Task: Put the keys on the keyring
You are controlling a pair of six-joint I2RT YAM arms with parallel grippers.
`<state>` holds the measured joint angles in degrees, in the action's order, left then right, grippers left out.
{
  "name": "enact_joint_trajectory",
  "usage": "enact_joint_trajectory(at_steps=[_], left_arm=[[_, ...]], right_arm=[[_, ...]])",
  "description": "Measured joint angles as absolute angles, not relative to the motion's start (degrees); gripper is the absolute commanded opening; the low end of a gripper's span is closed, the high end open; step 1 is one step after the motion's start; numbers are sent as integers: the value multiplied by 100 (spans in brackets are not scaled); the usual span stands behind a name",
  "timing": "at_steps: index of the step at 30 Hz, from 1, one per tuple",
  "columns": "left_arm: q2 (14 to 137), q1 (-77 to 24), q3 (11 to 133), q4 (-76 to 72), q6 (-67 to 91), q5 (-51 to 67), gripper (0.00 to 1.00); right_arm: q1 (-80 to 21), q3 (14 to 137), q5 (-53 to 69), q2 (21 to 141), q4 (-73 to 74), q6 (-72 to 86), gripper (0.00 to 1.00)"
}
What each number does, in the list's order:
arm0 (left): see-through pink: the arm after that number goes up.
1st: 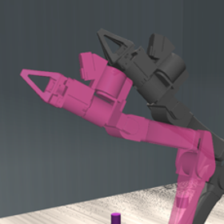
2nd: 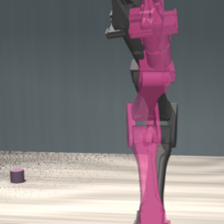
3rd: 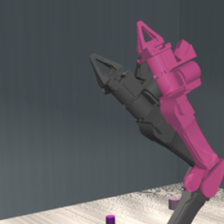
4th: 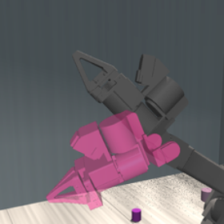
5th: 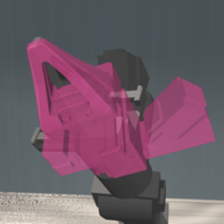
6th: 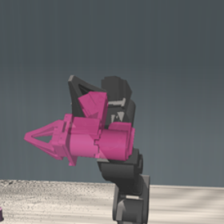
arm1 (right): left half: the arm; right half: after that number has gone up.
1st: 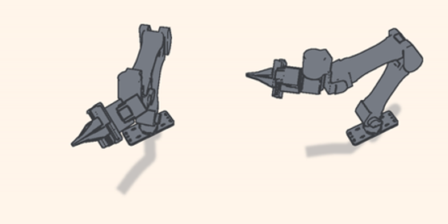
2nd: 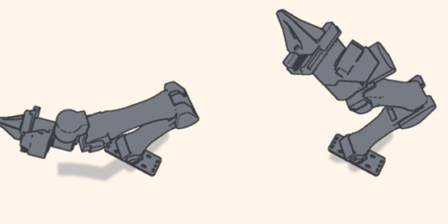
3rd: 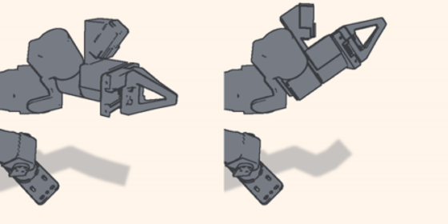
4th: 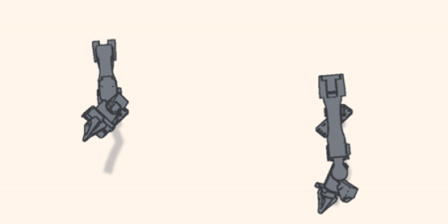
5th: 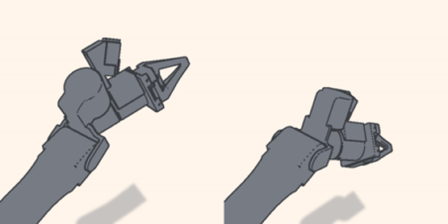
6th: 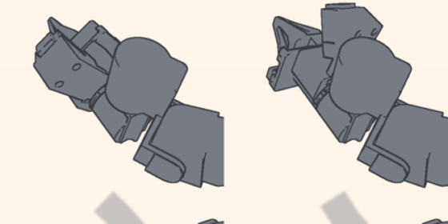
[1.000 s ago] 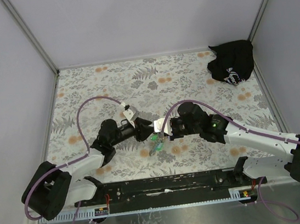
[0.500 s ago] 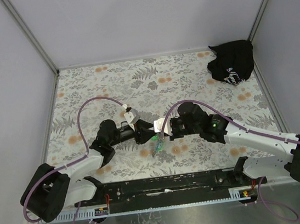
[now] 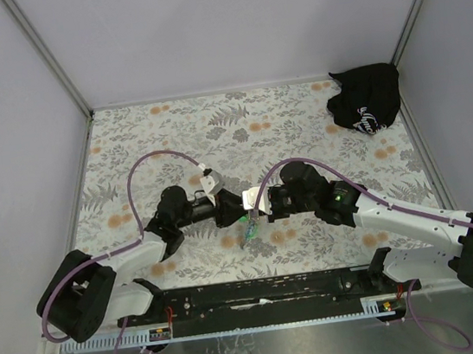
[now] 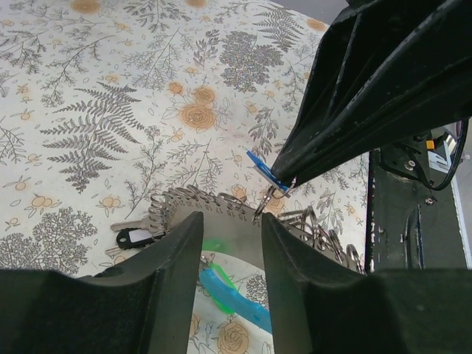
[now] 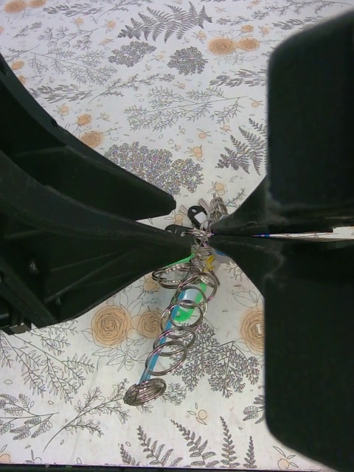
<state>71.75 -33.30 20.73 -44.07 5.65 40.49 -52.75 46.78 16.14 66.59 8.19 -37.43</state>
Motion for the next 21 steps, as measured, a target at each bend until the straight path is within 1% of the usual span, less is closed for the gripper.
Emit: enact_joint_trajectory(at_steps=[5,18,19,21], left_arm=[[7238,-3330,2189,-4410,543,4095,28],[7365,-3330,2279,-4412,523,4484,28],[7373,-3330,2279,-4410,523,4512,27],[7389,-3330,2281,-4412,519,4552,23]], right_arm=[[-5275,4678,1614,6659,829,-3752,0],[-5273,4678,1673,6659,834,-3752,0],[-5275,4681,1686,6659,836,-3752,0],[-5275,4681,1715,6659,838,-3752,0]])
